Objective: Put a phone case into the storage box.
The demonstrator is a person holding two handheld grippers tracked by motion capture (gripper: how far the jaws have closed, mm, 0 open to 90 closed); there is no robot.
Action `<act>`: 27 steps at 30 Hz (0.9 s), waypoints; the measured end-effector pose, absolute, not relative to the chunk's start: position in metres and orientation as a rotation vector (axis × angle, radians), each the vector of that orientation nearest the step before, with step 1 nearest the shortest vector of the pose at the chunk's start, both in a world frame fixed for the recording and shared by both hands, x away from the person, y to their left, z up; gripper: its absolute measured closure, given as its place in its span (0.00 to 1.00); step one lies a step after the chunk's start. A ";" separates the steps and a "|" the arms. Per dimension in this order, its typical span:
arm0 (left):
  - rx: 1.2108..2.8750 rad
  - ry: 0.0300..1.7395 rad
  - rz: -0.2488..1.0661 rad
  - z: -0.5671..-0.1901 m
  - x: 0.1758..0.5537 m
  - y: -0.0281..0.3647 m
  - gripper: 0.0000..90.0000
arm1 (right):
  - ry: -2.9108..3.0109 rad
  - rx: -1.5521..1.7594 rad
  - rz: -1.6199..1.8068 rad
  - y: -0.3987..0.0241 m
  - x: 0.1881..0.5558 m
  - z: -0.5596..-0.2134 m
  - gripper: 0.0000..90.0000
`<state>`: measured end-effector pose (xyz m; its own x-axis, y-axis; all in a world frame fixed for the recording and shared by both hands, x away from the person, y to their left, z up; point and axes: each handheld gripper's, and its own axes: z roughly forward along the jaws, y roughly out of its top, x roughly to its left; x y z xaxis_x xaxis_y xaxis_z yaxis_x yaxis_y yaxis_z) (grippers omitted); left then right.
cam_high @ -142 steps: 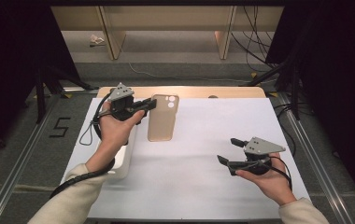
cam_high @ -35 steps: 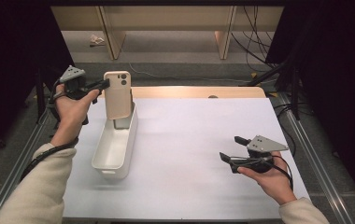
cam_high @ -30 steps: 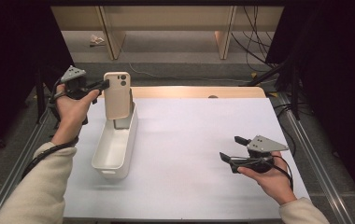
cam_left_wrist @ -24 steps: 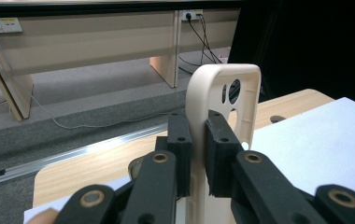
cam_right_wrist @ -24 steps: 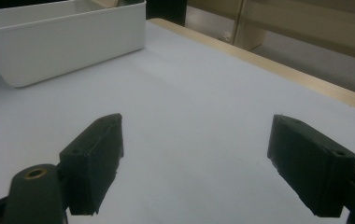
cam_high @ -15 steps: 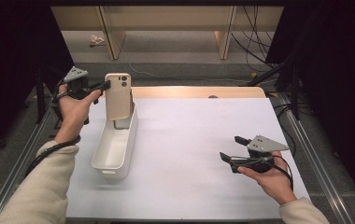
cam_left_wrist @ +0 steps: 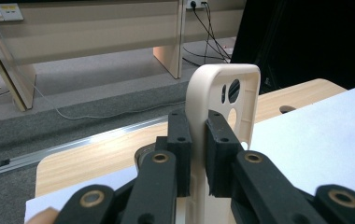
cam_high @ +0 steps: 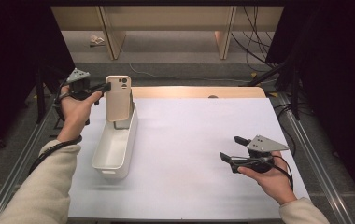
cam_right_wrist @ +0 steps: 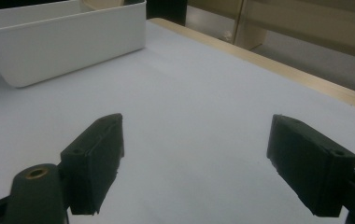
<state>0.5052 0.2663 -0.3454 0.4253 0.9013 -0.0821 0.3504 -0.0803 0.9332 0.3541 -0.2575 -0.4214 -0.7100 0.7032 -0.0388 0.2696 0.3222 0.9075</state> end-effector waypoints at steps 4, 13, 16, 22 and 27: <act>1.651 1.116 0.669 -0.348 0.507 0.266 0.91 | 2.165 0.859 1.361 -0.257 0.354 -0.421 0.22; 1.654 1.127 0.658 -0.354 0.509 0.266 0.91 | 2.166 0.861 1.359 -0.257 0.354 -0.422 0.22; 1.653 1.131 0.654 -0.356 0.509 0.266 0.91 | 2.165 0.861 1.362 -0.257 0.354 -0.422 0.22; 1.653 1.138 0.649 -0.359 0.511 0.266 0.91 | 2.167 0.862 1.360 -0.257 0.354 -0.422 0.22; 1.656 1.141 0.646 -0.361 0.512 0.266 0.91 | 2.167 0.863 1.361 -0.257 0.354 -0.422 0.22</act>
